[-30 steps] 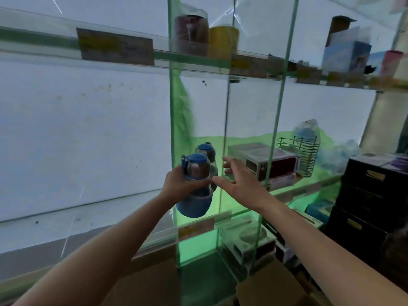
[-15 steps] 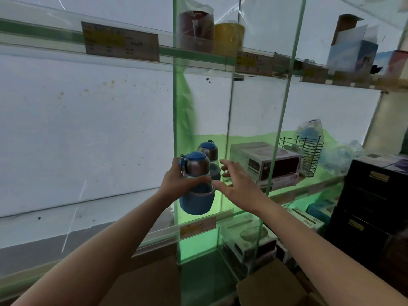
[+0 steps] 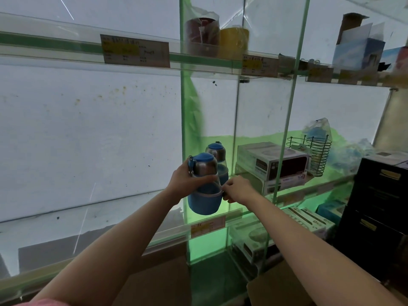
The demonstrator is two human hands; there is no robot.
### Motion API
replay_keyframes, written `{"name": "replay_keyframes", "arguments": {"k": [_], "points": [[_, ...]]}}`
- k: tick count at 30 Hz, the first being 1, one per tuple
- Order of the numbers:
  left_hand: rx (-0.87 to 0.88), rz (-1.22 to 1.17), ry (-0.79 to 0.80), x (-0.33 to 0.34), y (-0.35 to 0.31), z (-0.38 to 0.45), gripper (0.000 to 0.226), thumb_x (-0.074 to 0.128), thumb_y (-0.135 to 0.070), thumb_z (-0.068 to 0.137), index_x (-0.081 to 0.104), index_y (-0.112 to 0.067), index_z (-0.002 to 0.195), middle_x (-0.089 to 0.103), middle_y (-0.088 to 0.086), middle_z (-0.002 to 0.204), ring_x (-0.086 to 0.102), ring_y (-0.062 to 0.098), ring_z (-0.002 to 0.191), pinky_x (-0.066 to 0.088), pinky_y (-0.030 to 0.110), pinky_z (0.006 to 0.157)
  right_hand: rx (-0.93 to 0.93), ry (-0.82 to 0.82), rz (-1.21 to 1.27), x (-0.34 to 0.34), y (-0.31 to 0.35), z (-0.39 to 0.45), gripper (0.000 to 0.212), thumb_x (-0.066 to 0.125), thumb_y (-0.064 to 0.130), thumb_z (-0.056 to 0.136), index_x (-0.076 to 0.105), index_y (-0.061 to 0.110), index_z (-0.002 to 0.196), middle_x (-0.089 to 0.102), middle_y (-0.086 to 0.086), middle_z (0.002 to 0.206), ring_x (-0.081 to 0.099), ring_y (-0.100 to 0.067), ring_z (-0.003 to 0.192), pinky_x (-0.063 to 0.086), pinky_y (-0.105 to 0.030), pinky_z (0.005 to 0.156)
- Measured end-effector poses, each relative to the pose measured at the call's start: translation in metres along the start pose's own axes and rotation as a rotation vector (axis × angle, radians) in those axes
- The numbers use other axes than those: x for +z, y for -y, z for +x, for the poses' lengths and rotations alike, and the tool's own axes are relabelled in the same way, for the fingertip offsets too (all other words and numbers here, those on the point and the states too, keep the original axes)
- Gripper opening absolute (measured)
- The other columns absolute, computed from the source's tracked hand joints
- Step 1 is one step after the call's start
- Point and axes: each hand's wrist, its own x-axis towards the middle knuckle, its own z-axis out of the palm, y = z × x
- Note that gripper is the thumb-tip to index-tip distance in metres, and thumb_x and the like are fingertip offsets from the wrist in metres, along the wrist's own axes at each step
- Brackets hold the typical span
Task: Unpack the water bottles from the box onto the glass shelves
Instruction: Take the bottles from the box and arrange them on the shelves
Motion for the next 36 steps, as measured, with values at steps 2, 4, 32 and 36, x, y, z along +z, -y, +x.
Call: {"name": "replay_keyframes", "arguments": {"k": [2,4,32,36], "points": [[-0.001,-0.006,0.009,-0.003,0.0,0.001,0.053,0.082,-0.051,0.047,0.053,-0.041,0.09,0.064,-0.011,0.098,0.061,0.014,0.096,0.053,0.041,0.092,0.037,-0.007,0.021,0.002,0.001,0.006,0.019,0.055,0.004,0.086,0.067,-0.008,0.078,0.06,-0.016,0.068,0.051,-0.018,0.052,0.046,-0.022,0.05],[0.001,-0.008,0.011,-0.008,0.001,0.003,0.06,0.079,-0.054,0.04,0.054,-0.041,0.093,0.066,-0.009,0.1,0.062,0.016,0.098,0.053,0.04,0.092,0.059,-0.019,0.021,0.006,0.005,0.014,0.019,0.057,0.002,0.083,0.062,-0.001,0.065,0.057,-0.014,0.06,0.048,-0.017,0.047,0.044,-0.023,0.049],[-0.174,0.211,-0.163,-0.04,0.042,0.05,0.096,0.071,-0.064,0.047,0.044,-0.015,0.125,0.051,0.013,0.117,0.051,0.03,0.114,0.046,0.046,0.098,-0.051,-0.148,-0.17,0.065,0.051,0.074,0.018,0.045,0.003,0.091,0.06,0.0,0.081,0.065,-0.021,0.082,0.061,-0.03,0.061,0.057,-0.038,0.065],[-0.143,0.303,-0.27,-0.045,0.024,0.04,0.092,0.079,-0.052,0.064,0.035,-0.01,0.132,0.037,0.015,0.127,0.033,0.03,0.125,0.037,0.041,0.103,-0.067,-0.124,-0.171,0.05,0.044,0.068,0.021,0.045,0.007,0.093,0.063,-0.003,0.095,0.066,-0.02,0.093,0.064,-0.032,0.082,0.049,-0.028,0.062]]}}
